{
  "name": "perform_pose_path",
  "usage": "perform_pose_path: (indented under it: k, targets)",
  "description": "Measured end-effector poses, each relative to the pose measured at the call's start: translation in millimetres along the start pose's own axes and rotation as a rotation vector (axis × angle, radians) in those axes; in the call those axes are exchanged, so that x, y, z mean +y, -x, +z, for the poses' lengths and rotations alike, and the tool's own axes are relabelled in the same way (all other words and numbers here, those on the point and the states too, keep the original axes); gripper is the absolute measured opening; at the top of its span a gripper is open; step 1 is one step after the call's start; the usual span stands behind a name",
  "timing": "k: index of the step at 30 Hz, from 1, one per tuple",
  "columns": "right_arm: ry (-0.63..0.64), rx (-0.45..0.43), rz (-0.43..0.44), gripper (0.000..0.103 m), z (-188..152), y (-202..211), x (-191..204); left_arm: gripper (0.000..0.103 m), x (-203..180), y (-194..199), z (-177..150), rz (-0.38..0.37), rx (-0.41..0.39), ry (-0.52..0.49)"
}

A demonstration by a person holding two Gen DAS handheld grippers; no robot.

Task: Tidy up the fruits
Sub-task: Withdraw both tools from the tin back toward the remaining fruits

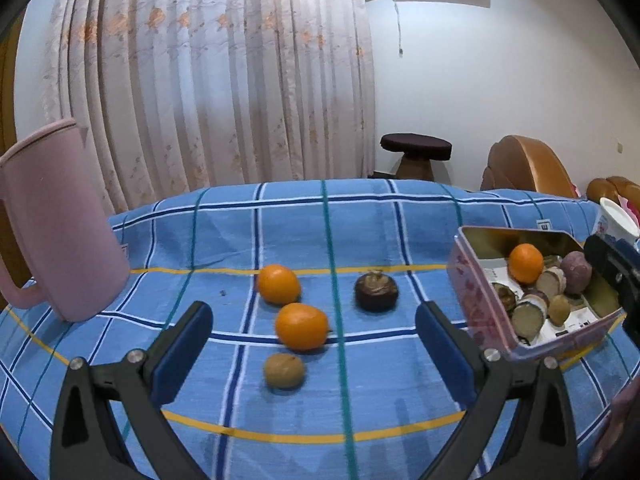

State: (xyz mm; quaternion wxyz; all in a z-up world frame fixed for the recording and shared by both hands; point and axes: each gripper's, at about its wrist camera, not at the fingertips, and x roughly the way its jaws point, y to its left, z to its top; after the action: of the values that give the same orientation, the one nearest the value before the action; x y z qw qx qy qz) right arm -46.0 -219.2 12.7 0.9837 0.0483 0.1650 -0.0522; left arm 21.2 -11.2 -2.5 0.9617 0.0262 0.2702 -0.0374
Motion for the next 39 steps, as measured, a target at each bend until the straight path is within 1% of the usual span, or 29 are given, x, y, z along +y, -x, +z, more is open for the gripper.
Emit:
perform_pose_path:
  k: [6,14,21,29,31,33,34,35,37,38,39]
  targets:
    - [-0.027,0.027,0.051,0.079,-3.0,-6.7,27.5,0.103,25.8,-3.2,-0.3,0.010,0.013,0.034]
    - [-0.002,0.053,0.119,0.079,-6.1,-16.1,70.6,0.103,61.0,-9.3,-1.0,0.043,0.032,0.074]
    - [0.025,0.094,0.156,0.079,-9.7,-25.8,97.7,0.103,99.3,-15.6,-2.6,0.120,0.050,0.124]
    - [0.027,0.157,0.200,0.079,-13.3,-39.2,123.0,0.103,124.5,-22.3,-1.7,0.156,0.066,0.149]
    - [0.050,0.195,0.214,0.079,-16.1,-44.4,132.8,0.103,131.8,-22.6,-0.8,0.174,0.065,0.156]
    - [0.082,0.257,0.244,0.079,-19.8,-52.3,142.7,0.103,143.4,-23.4,-0.3,0.210,0.068,0.177]
    - [0.098,0.300,0.265,0.079,-23.0,-57.5,148.4,0.103,149.1,-23.9,-0.2,0.223,0.071,0.190]
    - [0.106,0.324,0.281,0.079,-25.1,-60.8,151.7,0.103,153.6,-24.9,0.3,0.230,0.073,0.199]
    - [0.121,0.373,0.343,0.073,-29.8,-66.5,160.7,0.103,161.8,-25.8,-0.1,0.244,0.080,0.222]
    - [0.128,0.394,0.358,0.065,-32.2,-68.9,164.1,0.103,164.2,-26.1,-0.4,0.247,0.083,0.231]
    - [0.132,0.428,0.369,0.050,-35.6,-72.9,168.4,0.103,166.2,-26.2,-0.5,0.248,0.086,0.239]
